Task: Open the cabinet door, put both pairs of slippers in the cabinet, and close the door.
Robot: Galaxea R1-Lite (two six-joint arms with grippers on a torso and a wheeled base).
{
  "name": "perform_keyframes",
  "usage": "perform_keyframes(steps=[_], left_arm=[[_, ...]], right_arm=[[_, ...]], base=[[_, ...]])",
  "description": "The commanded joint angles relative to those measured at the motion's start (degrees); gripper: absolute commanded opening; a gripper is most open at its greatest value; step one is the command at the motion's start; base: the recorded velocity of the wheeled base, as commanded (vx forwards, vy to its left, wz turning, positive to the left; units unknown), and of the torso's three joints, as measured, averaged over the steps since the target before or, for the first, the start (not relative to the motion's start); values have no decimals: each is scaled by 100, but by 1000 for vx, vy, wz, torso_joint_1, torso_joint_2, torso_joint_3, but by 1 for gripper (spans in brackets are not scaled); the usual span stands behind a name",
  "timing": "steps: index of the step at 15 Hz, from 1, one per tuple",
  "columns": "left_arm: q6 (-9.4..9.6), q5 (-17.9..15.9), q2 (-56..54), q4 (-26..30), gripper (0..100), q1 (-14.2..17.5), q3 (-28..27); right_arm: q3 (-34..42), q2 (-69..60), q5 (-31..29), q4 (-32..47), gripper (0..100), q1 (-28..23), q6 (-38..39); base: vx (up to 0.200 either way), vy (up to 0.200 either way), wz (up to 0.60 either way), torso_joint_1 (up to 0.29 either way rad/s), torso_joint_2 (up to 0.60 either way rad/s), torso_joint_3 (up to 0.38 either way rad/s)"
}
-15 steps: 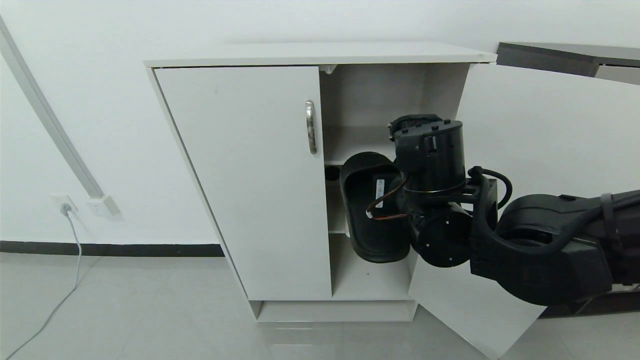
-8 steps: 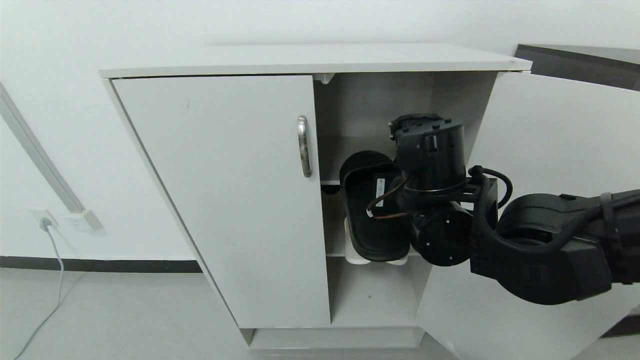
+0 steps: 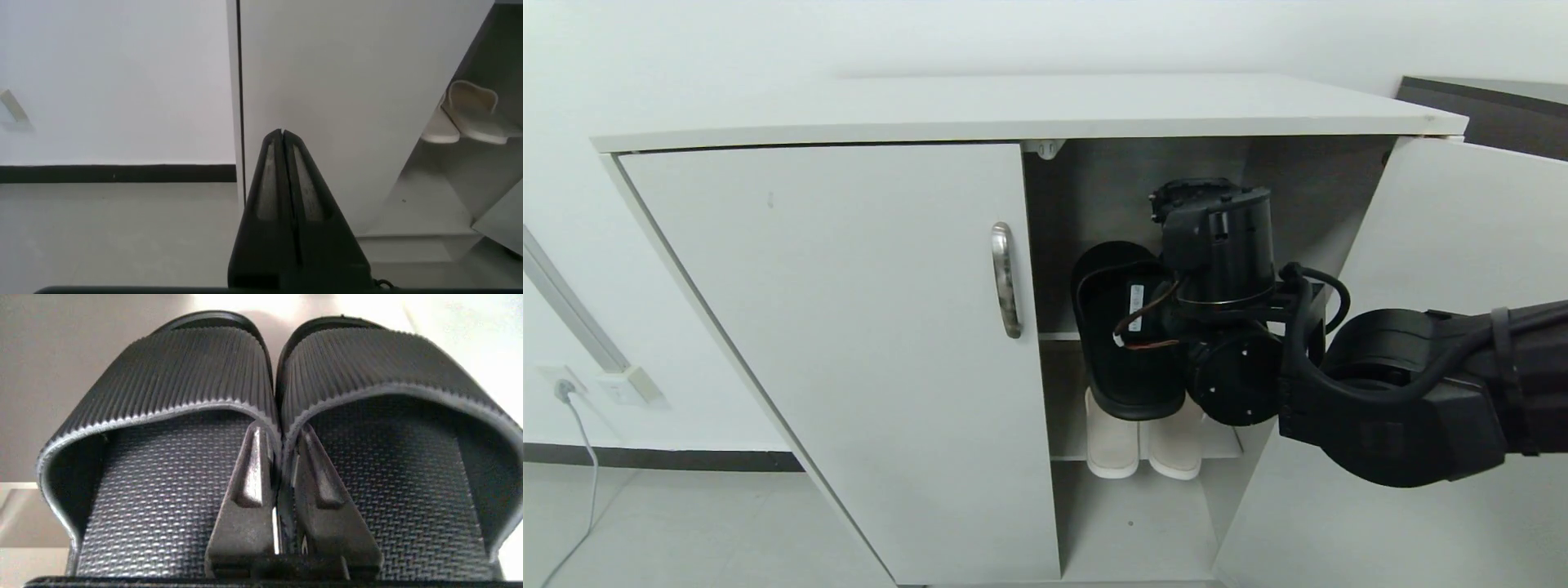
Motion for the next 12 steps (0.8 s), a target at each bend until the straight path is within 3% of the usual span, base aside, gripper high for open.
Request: perform_keyframes(steps=[1, 12], left_arm=[[-6, 1, 7, -5, 0, -1, 1], [-6, 10, 7, -5, 0, -1, 1]], right_arm=[[-221, 211, 4, -1, 0, -90, -18], [-2013, 1380, 285, 439, 0, -749, -106]], base=[[0, 0, 0, 0, 0, 0], [0, 0, 0, 0, 0, 0]])
